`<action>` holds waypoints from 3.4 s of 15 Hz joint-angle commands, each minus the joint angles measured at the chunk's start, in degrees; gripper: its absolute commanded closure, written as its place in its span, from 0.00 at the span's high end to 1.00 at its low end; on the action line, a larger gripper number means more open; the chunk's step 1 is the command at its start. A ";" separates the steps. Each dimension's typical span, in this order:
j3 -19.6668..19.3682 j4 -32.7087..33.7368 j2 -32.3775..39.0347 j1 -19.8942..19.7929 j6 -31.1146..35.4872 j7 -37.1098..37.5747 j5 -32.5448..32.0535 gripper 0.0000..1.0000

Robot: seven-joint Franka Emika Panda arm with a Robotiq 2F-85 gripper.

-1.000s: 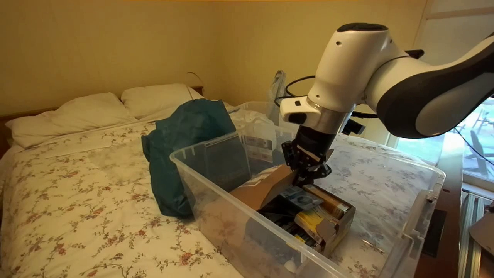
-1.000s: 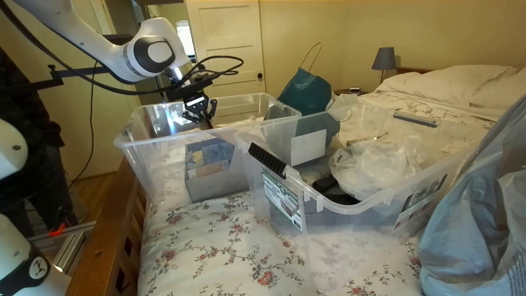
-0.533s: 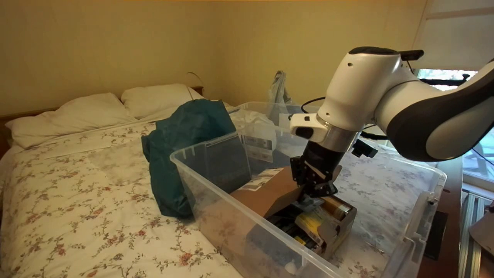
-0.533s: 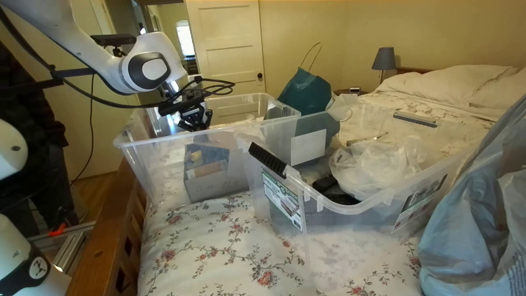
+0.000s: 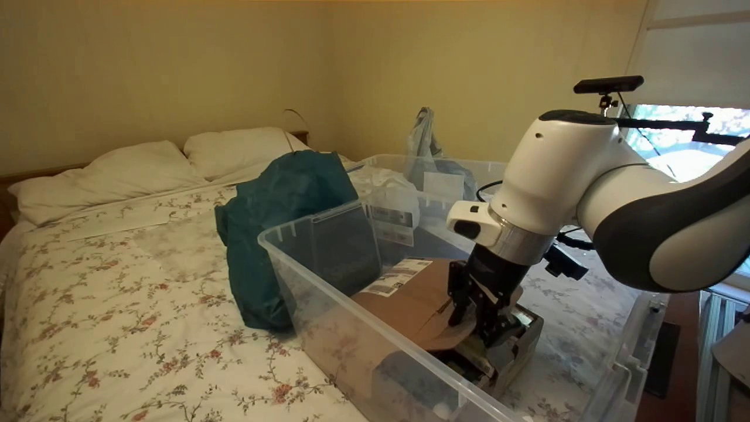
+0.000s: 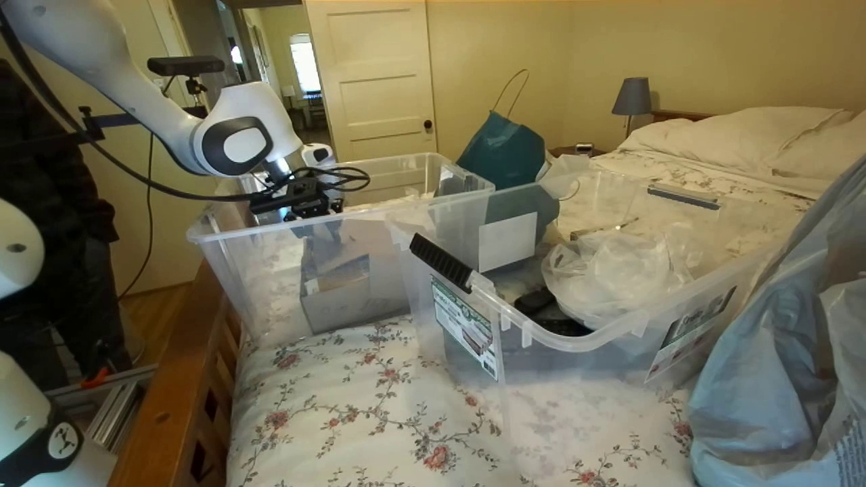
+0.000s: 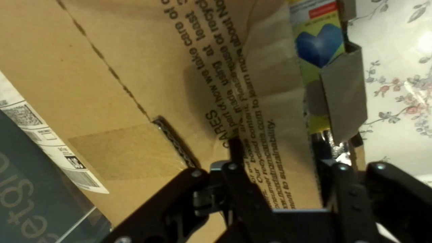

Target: Close the brown box.

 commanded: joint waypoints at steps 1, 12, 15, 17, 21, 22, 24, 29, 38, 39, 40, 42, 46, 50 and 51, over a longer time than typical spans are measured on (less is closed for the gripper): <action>5.92 -5.32 -3.42 -2.95 0.79 2.24 6.82 0.64; -29.41 2.38 -1.48 24.67 -20.69 21.48 -19.30 1.00; -40.52 5.80 -2.65 37.22 -22.87 27.32 -24.39 1.00; -46.88 7.63 -5.05 44.06 -23.38 32.75 -27.80 1.00; -46.12 10.21 -9.64 39.07 -21.67 37.95 -29.48 1.00; -43.73 11.16 -10.04 35.33 -20.87 40.10 -30.07 1.00; -37.38 13.48 -9.96 26.36 -19.64 44.91 -29.18 1.00; -35.36 13.40 -8.78 22.98 -19.27 45.32 -28.97 1.00; -29.58 15.27 -4.03 18.86 -17.64 39.93 -27.47 1.00; -28.69 15.67 -2.86 18.08 -17.94 36.95 -27.81 1.00; -27.62 16.34 -2.12 16.84 -18.19 33.82 -28.08 1.00; -25.13 18.19 -0.88 13.54 -18.98 26.90 -28.23 1.00; -24.40 18.40 -2.05 11.68 -18.29 22.39 -26.54 1.00; -22.39 18.13 1.88 9.56 -16.22 14.97 -27.52 1.00; -21.99 17.74 3.57 9.28 -15.33 11.27 -28.09 1.00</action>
